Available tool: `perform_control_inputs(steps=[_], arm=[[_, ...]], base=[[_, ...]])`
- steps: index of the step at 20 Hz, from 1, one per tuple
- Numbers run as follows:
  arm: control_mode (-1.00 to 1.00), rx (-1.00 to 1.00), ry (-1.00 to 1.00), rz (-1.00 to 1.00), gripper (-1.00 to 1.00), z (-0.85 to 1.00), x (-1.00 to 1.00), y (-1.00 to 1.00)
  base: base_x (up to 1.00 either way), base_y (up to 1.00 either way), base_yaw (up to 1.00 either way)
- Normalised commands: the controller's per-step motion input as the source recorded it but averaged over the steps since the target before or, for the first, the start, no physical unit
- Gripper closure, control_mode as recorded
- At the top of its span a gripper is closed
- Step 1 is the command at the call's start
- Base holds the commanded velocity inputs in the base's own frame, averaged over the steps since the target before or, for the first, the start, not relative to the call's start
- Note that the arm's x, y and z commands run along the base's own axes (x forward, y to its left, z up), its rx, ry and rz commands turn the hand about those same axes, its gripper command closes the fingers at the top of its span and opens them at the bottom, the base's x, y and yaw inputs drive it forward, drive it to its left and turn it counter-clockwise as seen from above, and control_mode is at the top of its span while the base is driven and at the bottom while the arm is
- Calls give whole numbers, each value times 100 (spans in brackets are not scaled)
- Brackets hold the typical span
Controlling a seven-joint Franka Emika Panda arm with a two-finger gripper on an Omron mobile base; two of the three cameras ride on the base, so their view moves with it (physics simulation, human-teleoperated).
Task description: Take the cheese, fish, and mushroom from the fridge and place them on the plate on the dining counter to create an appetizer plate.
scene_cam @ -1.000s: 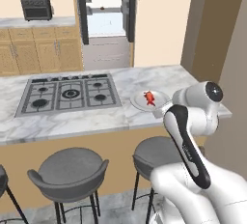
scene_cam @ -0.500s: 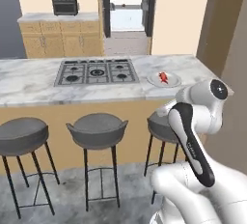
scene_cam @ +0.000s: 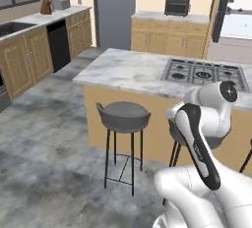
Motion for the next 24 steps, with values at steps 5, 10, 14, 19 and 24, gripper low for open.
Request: perform_control_inputs(steps=[5,10,14,19,24], arm=[[100,0,0,0,-100,0,0,0],[100,0,0,0,-100,0,0,0],[100,0,0,0,-100,0,0,0],[100,0,0,0,-100,0,0,0],[100,0,0,0,-100,0,0,0]], base=[[20,99,60],[83,97,45],[100,64,27],[100,27,9],[100,3,-6]])
